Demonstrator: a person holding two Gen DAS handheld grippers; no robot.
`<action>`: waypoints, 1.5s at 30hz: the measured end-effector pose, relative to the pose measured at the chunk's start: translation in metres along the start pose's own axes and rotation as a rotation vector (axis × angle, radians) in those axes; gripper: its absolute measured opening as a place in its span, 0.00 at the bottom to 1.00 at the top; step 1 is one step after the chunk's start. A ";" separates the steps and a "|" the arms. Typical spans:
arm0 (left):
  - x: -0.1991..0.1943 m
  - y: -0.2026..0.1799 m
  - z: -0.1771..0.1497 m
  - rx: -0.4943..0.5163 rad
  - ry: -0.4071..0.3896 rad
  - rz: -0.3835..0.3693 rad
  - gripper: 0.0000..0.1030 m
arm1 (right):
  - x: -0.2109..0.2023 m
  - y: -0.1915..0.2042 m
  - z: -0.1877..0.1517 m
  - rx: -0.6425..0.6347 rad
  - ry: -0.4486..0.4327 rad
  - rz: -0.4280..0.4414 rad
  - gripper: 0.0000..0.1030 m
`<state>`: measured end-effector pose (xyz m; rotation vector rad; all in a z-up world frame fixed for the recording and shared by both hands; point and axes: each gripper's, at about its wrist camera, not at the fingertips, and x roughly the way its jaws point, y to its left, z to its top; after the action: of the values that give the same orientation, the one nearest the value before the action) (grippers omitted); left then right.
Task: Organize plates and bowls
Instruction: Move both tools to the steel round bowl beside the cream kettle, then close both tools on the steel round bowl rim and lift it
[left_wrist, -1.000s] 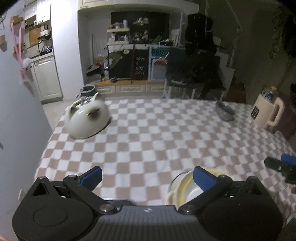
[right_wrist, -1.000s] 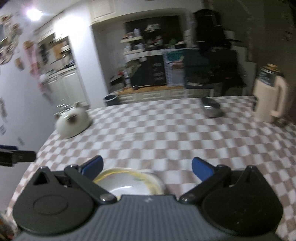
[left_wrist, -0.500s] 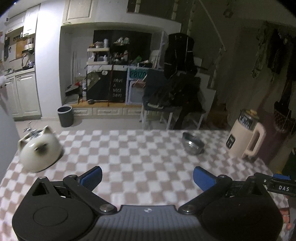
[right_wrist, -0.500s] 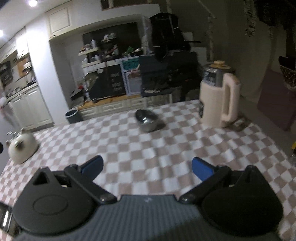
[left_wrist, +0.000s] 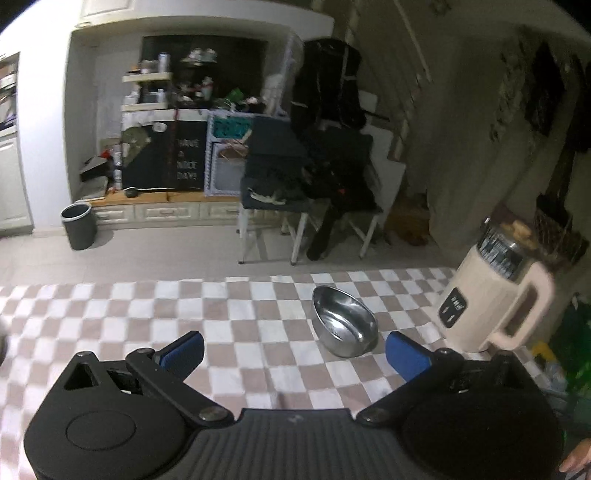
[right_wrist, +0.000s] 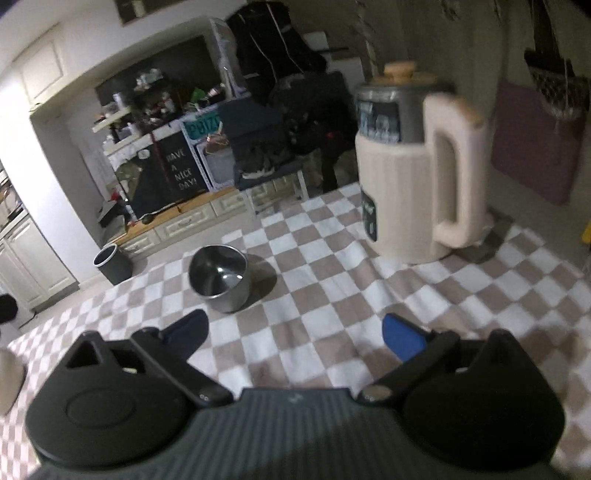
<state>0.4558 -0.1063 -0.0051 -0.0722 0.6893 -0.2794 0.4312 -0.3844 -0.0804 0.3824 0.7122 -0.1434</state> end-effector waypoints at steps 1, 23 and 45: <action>0.015 -0.001 0.003 0.020 0.005 0.000 1.00 | 0.008 0.000 0.002 0.016 0.003 0.023 0.99; 0.221 -0.011 0.018 0.058 0.175 -0.093 0.28 | 0.127 -0.001 0.013 0.263 0.111 0.230 0.52; 0.139 -0.011 -0.009 0.070 0.107 -0.076 0.03 | 0.087 0.018 -0.008 0.161 0.121 0.212 0.11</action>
<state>0.5496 -0.1550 -0.0960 -0.0169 0.7835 -0.3817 0.4960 -0.3651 -0.1379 0.6223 0.7769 0.0237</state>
